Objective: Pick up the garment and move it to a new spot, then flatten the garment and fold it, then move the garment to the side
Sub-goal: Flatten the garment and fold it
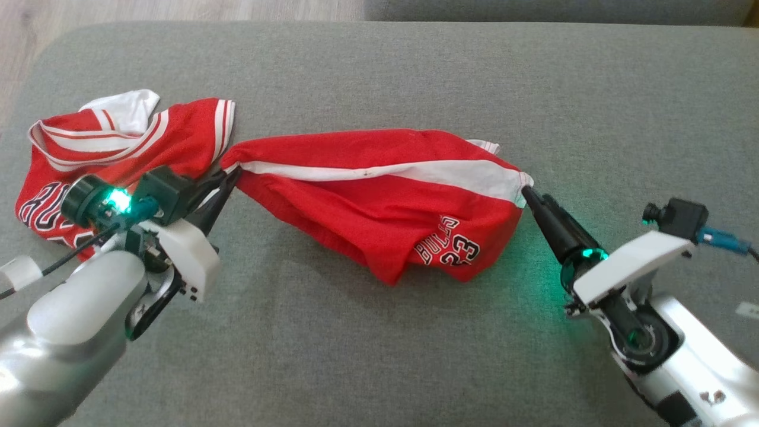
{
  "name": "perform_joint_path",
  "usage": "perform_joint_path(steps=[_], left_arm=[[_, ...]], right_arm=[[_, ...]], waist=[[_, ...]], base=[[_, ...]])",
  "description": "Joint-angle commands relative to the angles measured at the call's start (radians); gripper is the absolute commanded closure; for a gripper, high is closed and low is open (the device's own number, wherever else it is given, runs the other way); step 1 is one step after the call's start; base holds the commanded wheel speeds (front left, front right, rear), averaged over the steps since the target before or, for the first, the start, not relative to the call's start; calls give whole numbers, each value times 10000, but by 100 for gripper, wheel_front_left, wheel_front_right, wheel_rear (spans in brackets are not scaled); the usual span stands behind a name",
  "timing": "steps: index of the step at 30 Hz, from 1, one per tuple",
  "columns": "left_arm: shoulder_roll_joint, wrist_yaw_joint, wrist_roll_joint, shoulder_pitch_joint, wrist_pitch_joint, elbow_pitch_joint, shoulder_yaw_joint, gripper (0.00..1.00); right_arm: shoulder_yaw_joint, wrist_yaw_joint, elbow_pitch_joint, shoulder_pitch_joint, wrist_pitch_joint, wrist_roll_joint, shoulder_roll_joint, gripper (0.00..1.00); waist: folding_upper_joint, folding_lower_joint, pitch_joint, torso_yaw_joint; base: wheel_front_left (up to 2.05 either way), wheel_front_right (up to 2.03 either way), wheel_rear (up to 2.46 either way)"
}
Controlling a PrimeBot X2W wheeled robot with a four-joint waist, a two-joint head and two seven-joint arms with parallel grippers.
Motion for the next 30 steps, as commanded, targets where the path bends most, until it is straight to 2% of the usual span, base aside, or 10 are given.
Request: perform_joint_path(steps=[1, 13, 16, 17, 18, 19, 20, 22, 24, 30], left_arm=[[318, -34, 18, -620, -112, -57, 459, 100], [162, -169, 55, -827, -119, 99, 342, 100], [119, -193, 68, -868, -127, 124, 309, 100], [107, -200, 71, -880, -129, 131, 299, 100], [107, -200, 71, -880, -129, 131, 299, 100], [99, -207, 73, -887, -133, 138, 288, 100], [94, -211, 76, -895, -136, 143, 279, 100], [87, -210, 79, -907, -135, 151, 263, 100], [84, -212, 77, -913, -135, 163, 248, 100], [111, -144, 194, -1027, -506, 168, 309, 100]], right_arm=[[187, -7, -181, -419, -60, 185, -192, 0], [866, -7, 836, -1161, -189, 972, -149, 0], [931, -7, 954, -1297, -201, 1174, -115, 20], [954, -7, 970, -1334, -187, 1236, -107, 24], [954, -7, 970, -1334, -187, 1236, -107, 24], [969, -7, 976, -1362, -161, 1323, -86, 31], [977, -7, 962, -1384, -127, 1417, -64, 52], [990, -7, 939, -1420, -94, 1535, -57, 65], [1033, -7, 918, -1460, -111, 1545, -74, 100], [1083, -7, 283, -1718, -611, 1313, -299, 100]], waist=[[0, 0, 11, 10], [0, 0, 131, 143], [0, 0, 170, 189], [0, 0, 187, 204], [0, 0, 187, 204], [0, 0, 205, 218], [0, 0, 221, 230], [0, 0, 253, 250], [0, 0, 279, 262], [0, 0, 219, 140]], base=[[0, 0, 0], [0, 0, 0], [0, 0, 0], [0, 0, 0], [0, 0, 0], [0, 0, 0], [0, 0, 0], [0, 0, 0], [0, 0, 0], [0, 0, 0]])
